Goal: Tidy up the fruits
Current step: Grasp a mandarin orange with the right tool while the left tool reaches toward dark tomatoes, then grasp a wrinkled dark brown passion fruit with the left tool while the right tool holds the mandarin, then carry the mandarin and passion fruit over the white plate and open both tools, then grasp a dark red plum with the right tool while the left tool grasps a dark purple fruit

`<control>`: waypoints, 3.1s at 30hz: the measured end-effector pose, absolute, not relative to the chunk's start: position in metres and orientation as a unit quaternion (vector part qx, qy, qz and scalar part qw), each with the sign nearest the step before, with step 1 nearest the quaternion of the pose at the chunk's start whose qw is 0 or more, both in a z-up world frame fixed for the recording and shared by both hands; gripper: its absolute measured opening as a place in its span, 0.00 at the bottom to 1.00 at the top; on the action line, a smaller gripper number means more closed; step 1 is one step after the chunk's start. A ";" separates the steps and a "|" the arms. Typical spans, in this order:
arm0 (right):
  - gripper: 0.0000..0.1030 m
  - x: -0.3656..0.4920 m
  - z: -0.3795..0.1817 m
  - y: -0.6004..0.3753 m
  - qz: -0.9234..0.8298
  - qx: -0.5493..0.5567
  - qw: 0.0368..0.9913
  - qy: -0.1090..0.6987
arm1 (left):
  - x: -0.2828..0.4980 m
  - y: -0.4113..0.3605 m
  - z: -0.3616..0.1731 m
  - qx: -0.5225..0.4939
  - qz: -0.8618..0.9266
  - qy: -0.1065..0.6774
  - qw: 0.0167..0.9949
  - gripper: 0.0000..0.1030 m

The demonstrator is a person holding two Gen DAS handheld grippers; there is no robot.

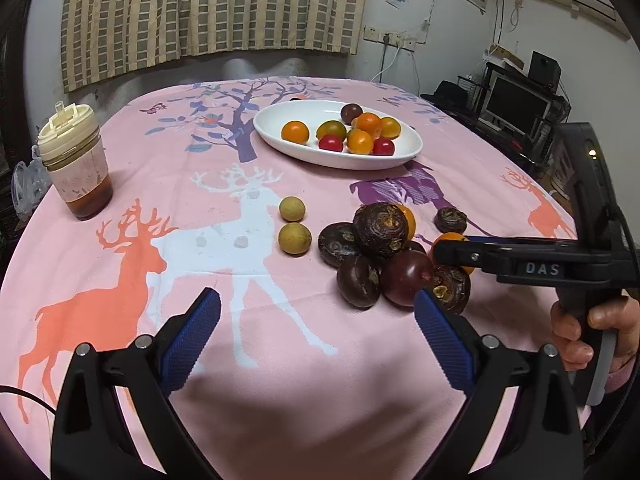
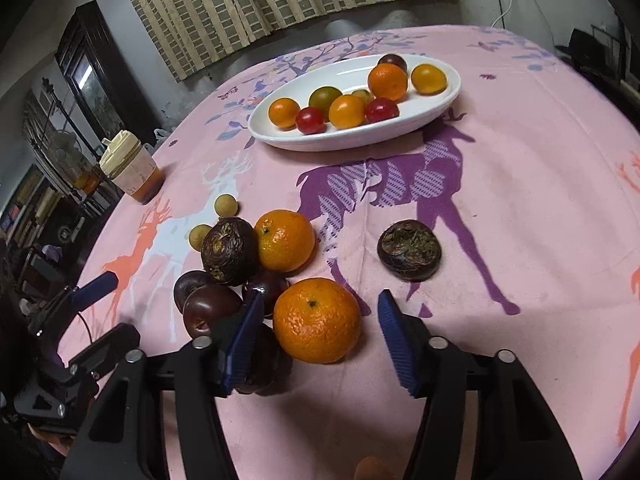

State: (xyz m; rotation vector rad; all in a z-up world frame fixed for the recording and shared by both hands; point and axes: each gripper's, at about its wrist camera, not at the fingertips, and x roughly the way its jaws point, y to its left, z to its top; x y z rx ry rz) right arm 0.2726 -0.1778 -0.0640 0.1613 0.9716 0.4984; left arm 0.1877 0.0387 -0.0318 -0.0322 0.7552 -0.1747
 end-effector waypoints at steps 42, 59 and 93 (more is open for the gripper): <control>0.43 0.248 -0.053 -0.245 0.255 0.202 0.867 0.378 | 0.223 -0.083 -0.060 0.064 -0.175 0.461 0.868 0.40; 0.43 0.300 -0.011 -0.241 0.268 0.174 0.875 0.363 | 0.259 -0.027 0.031 0.041 -0.203 0.365 0.908 0.40; 0.83 0.251 -0.029 -0.155 0.292 0.022 0.876 0.383 | 0.262 0.075 -0.011 -0.019 -0.032 0.359 0.933 0.95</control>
